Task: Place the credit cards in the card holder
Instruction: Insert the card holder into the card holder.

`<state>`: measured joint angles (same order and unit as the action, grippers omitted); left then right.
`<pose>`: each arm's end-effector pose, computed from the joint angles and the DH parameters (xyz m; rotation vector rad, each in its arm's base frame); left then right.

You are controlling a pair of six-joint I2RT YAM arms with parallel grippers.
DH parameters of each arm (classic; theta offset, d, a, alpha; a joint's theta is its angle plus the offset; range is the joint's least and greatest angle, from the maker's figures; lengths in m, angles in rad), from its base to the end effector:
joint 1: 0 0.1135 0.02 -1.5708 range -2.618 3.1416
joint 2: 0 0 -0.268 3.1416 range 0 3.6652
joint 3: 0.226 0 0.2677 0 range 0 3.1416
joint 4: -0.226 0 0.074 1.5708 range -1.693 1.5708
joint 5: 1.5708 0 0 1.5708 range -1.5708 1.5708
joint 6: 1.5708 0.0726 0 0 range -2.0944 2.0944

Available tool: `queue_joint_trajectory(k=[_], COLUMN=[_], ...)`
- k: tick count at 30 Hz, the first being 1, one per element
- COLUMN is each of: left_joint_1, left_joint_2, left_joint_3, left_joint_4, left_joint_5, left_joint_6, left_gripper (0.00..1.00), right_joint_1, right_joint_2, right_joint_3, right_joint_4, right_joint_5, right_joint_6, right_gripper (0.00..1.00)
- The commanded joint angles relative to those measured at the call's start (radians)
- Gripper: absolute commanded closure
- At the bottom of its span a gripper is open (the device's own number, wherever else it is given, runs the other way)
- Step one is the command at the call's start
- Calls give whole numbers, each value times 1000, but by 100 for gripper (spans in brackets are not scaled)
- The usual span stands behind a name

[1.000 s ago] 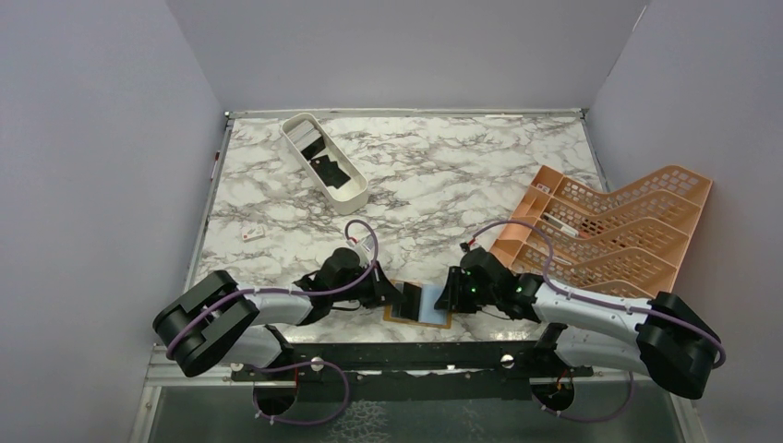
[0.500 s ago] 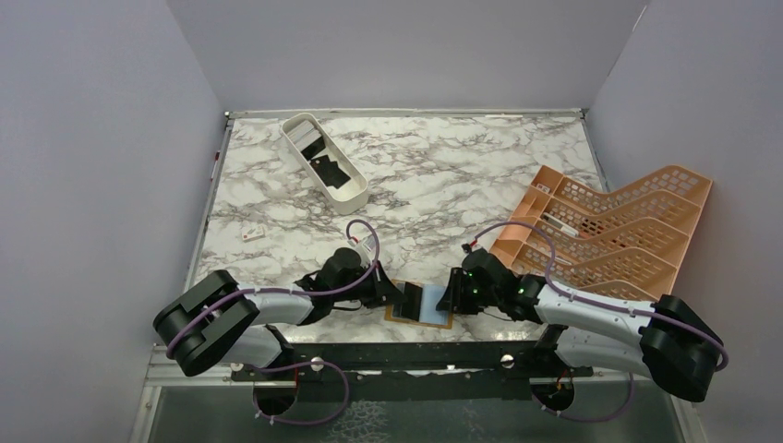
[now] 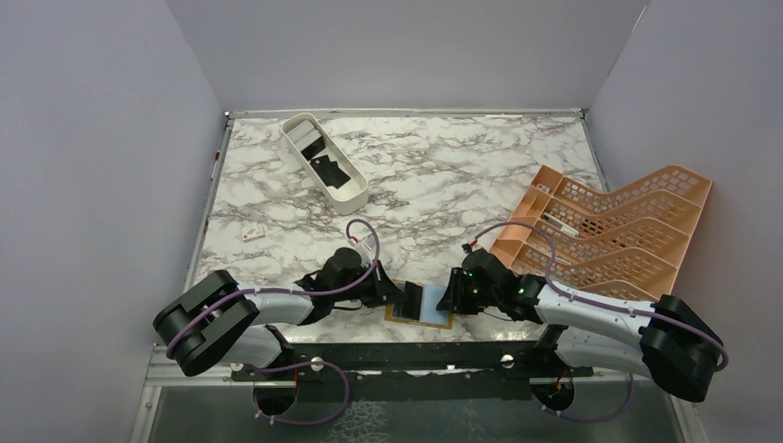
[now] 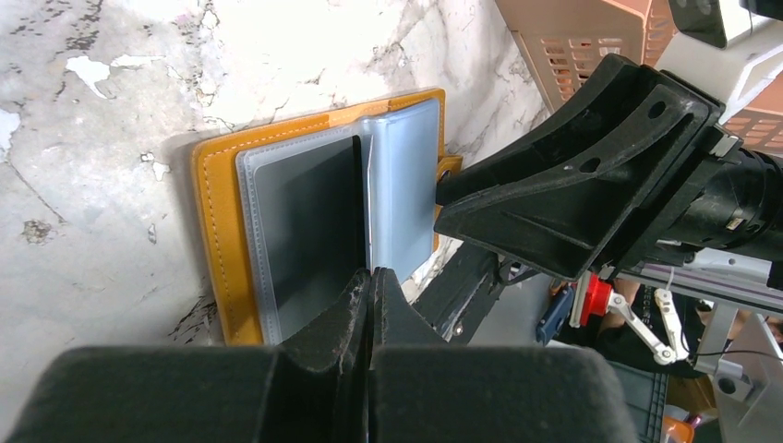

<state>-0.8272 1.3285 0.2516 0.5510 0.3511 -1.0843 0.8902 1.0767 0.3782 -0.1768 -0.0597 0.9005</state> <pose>0.1543 -0.2047 0.1010 -0.0656 2.4498 -1.3961 0.1383 0.1777 0.1152 -0.0150 2.6396 0.7960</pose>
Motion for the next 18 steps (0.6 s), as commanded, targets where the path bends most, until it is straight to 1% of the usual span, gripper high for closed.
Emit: queue_joint_trajectory(k=[1,8,18], left_joint_1=[-10,-11,-13], left_joint_2=[-5,-26,16], left_joint_3=[28,23,22], left_joint_4=[18,18,18], left_joint_5=[-16,-19,-23], left_joint_6=[6,8,26], left_gripper=[100,100,100], right_joint_1=[6,5,6], right_joint_2=[-9,-6,-10], right_joint_3=[-10,-11,-12], right_joint_4=[-38,-35,-35], right_joint_5=[38,35,31], right_joint_6=[6,6,7], right_gripper=[66,66,66])
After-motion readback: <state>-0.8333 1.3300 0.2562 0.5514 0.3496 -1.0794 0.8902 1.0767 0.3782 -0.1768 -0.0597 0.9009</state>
